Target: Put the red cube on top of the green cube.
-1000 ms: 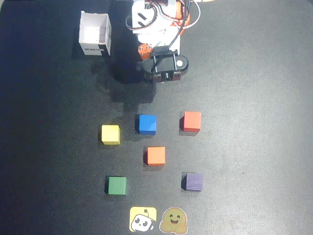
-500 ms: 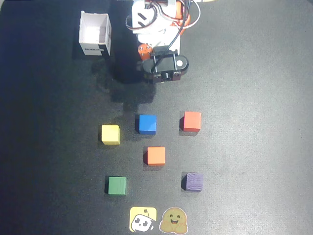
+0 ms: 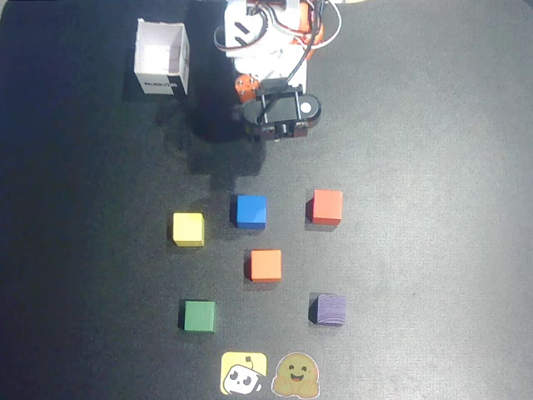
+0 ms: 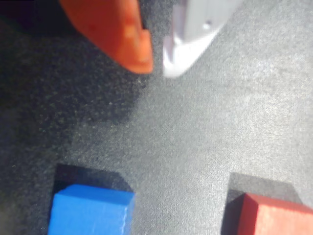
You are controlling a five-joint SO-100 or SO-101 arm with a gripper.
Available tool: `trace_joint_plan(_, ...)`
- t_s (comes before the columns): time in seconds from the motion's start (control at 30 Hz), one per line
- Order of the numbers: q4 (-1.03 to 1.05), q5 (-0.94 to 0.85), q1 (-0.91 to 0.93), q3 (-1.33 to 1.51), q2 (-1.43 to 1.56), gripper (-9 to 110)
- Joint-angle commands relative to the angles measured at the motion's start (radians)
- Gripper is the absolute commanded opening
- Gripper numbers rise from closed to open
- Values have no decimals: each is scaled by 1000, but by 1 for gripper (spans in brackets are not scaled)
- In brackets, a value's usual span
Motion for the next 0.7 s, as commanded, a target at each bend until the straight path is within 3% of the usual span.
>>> trace_joint_plan(0.0, -23, 26, -14, -3, 8, 1)
trace_joint_plan(0.47, -29, 61, -52, -61, -11, 2)
trace_joint_plan(0.67, -100, 98, -75, -272, -385, 2)
